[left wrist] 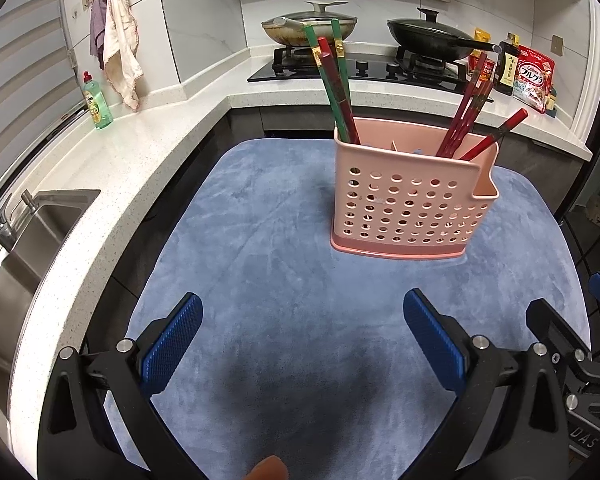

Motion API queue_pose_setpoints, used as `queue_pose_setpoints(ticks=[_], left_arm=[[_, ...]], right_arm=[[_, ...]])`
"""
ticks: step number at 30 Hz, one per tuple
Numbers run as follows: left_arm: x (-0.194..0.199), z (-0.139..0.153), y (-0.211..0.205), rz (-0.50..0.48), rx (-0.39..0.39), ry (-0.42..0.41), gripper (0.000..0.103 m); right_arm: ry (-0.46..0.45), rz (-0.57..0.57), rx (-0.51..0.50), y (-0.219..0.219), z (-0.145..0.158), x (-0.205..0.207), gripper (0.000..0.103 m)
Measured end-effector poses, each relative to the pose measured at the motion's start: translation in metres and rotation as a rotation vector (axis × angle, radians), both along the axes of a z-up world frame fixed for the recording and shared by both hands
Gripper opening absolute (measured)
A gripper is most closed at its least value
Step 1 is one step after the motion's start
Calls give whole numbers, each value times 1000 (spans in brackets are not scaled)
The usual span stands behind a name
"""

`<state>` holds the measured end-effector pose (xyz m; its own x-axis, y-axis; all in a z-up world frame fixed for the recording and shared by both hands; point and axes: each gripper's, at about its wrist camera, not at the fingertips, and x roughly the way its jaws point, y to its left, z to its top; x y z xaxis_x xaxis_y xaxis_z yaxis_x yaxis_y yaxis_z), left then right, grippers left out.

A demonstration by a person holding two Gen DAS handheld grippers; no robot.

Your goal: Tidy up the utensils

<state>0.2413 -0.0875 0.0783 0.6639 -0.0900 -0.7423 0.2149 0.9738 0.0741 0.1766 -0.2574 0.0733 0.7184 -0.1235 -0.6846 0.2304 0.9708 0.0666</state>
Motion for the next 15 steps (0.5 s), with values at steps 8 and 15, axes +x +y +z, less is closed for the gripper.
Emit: queue_pose_setpoints(ticks=[8, 15], left_arm=[[1, -1, 1, 11, 4, 0, 96], [1, -2, 0, 11, 9, -2, 96]], right_arm=[[0, 1, -3, 1, -1, 1, 97], [4, 1, -6, 2, -3, 1, 97]])
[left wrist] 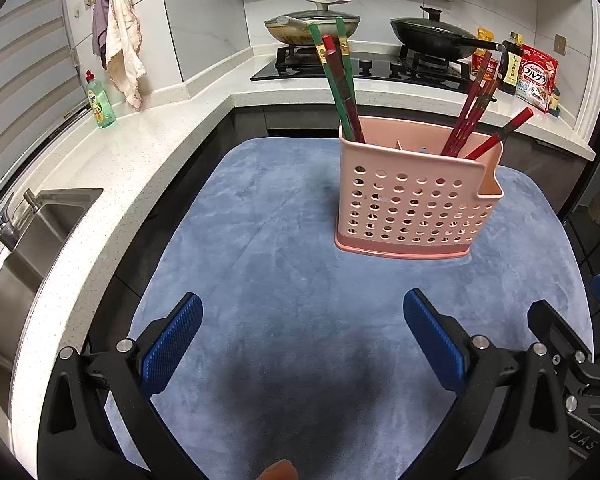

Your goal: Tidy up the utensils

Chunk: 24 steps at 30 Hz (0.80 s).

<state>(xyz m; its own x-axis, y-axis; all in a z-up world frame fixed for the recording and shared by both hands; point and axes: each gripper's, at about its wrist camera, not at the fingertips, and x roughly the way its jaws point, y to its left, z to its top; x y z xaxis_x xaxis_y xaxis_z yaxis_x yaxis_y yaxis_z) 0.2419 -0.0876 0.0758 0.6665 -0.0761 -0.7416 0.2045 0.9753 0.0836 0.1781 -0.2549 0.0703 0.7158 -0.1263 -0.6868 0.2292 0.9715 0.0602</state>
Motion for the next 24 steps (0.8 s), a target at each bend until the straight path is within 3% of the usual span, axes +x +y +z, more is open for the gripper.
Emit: queue_pose_setpoints(ticks=[24], left_arm=[[-1, -4, -7, -24, 19, 0, 96]], right_arm=[[9, -2, -4, 1, -3, 5, 97]])
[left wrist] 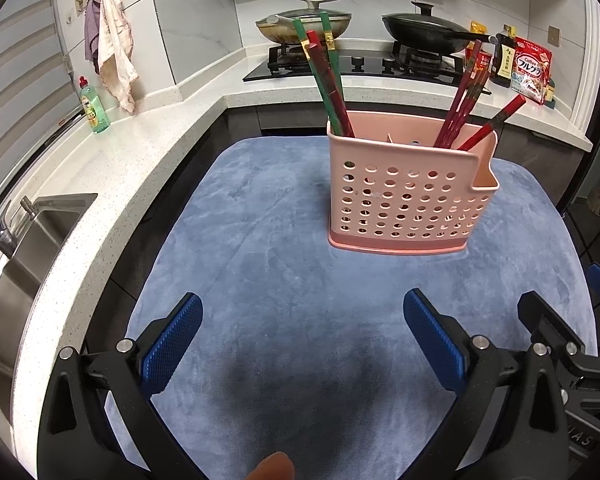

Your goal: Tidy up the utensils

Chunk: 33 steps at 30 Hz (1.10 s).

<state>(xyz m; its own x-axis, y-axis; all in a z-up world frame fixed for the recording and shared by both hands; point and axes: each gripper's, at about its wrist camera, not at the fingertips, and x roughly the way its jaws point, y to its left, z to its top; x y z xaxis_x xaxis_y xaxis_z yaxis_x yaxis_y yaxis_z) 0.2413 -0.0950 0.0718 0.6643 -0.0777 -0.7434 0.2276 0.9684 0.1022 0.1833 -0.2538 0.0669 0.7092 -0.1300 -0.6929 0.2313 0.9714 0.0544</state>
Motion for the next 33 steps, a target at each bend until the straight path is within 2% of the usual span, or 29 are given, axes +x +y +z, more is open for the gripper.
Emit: queue_pose_setpoints(ticks=[16, 33], left_arm=[[5, -6, 1, 38, 35, -1, 96], [18, -13, 4, 65, 38, 18, 96]], right_arm=[[10, -3, -7, -5, -7, 5, 97], [23, -13, -11, -9, -13, 13, 97]])
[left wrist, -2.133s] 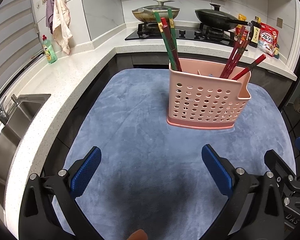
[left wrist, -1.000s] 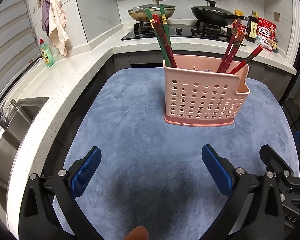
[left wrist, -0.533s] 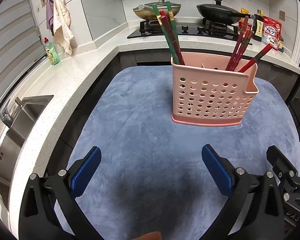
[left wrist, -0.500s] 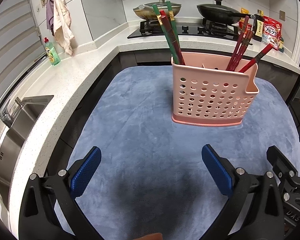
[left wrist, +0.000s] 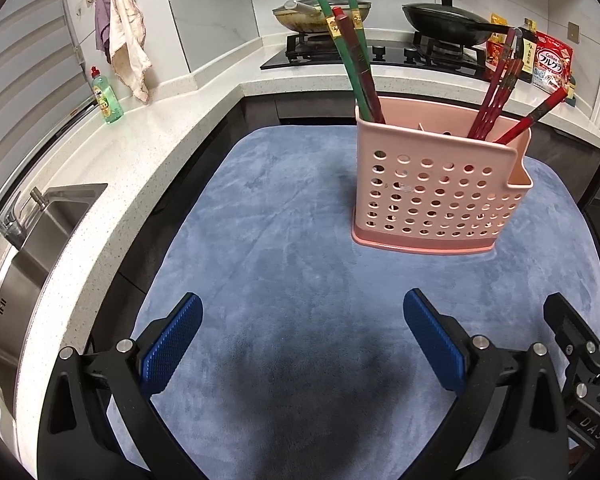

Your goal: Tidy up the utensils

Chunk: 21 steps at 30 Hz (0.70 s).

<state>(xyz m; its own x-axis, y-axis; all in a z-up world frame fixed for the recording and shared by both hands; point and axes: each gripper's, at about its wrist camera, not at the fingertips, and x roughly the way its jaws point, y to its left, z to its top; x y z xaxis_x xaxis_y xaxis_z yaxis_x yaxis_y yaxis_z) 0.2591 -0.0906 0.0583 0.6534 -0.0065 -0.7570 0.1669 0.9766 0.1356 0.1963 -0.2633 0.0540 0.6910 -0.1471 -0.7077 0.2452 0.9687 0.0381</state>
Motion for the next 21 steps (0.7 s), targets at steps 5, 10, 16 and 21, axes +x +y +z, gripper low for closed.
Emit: queue_pose_setpoints(ticks=[5, 10, 16, 21], left_arm=[[0, 0, 0, -2, 2, -4, 96], [0, 0, -1, -3, 1, -4, 96], [0, 1, -3, -8, 2, -8, 96], [0, 0, -4, -10, 1, -5, 96]], right_arm=[[-1, -1, 0, -1, -1, 2, 97], [-3, -1, -4, -1, -2, 3, 97], [-5, 0, -6, -1, -2, 5, 97], [-5, -1, -5, -1, -1, 5, 97]])
